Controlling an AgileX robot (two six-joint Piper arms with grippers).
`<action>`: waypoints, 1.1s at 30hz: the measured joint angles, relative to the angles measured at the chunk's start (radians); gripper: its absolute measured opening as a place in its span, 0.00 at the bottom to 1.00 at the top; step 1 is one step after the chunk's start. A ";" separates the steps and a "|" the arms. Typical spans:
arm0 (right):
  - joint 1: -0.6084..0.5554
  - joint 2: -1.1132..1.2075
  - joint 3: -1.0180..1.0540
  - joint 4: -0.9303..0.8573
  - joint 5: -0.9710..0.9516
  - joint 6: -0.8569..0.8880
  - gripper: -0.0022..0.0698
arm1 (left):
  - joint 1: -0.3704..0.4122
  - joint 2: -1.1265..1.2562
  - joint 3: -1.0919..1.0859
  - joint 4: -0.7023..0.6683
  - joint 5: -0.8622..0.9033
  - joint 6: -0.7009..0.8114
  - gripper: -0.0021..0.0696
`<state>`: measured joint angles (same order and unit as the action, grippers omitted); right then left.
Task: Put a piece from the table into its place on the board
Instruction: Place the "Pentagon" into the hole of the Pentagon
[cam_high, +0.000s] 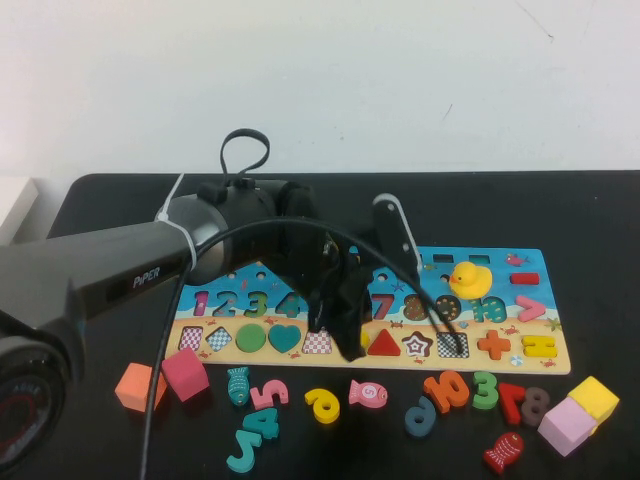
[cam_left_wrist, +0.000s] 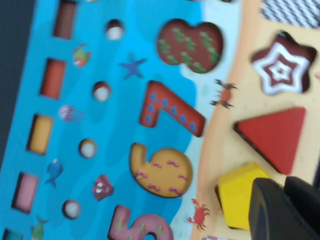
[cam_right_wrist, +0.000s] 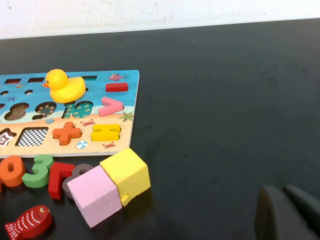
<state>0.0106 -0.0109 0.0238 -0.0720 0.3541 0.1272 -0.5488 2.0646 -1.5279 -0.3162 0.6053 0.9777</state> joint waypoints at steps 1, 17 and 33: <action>0.000 0.000 0.000 0.000 0.000 0.000 0.06 | 0.000 0.000 0.000 -0.001 -0.015 -0.040 0.05; 0.000 0.000 0.000 0.000 0.000 0.000 0.06 | 0.000 0.079 0.000 -0.134 -0.138 -0.172 0.03; 0.000 0.000 0.000 0.000 0.000 0.000 0.06 | 0.047 0.089 0.000 -0.108 -0.063 -0.174 0.03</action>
<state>0.0106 -0.0109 0.0238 -0.0720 0.3541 0.1272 -0.5016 2.1532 -1.5279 -0.4244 0.5418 0.8036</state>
